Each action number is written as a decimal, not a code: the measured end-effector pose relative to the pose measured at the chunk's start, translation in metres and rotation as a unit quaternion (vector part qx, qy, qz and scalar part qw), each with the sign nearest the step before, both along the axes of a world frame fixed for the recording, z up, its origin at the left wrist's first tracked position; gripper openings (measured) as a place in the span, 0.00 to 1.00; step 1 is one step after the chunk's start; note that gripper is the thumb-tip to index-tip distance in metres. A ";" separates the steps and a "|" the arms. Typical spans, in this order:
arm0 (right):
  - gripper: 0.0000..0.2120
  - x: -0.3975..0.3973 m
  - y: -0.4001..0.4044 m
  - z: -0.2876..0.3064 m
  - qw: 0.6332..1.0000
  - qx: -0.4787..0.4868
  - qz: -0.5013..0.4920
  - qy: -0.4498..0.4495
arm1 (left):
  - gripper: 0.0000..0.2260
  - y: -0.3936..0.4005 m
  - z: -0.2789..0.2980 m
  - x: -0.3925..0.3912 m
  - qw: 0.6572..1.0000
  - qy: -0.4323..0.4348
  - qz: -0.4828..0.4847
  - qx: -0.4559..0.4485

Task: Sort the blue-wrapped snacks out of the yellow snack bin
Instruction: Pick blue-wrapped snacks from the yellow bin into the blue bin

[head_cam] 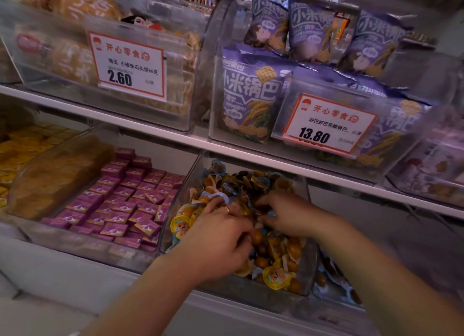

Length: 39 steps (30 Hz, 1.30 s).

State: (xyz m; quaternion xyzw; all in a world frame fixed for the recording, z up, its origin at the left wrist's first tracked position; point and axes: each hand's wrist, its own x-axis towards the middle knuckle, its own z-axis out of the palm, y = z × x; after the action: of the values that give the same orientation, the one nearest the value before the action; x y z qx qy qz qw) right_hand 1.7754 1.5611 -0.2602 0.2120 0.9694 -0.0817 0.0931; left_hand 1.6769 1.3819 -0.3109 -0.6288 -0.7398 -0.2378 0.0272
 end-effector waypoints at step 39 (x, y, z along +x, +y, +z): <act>0.18 0.007 -0.037 -0.021 0.969 -0.159 -0.083 0.170 | 0.22 0.020 -0.001 -0.023 0.997 0.011 0.074 -0.029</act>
State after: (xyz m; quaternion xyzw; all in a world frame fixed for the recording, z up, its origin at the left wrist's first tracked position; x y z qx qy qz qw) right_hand 1.7829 1.5245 -0.2812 0.2577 0.9245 -0.2767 -0.0480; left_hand 1.6537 1.4020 -0.3120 -0.5756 -0.7903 -0.2073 0.0345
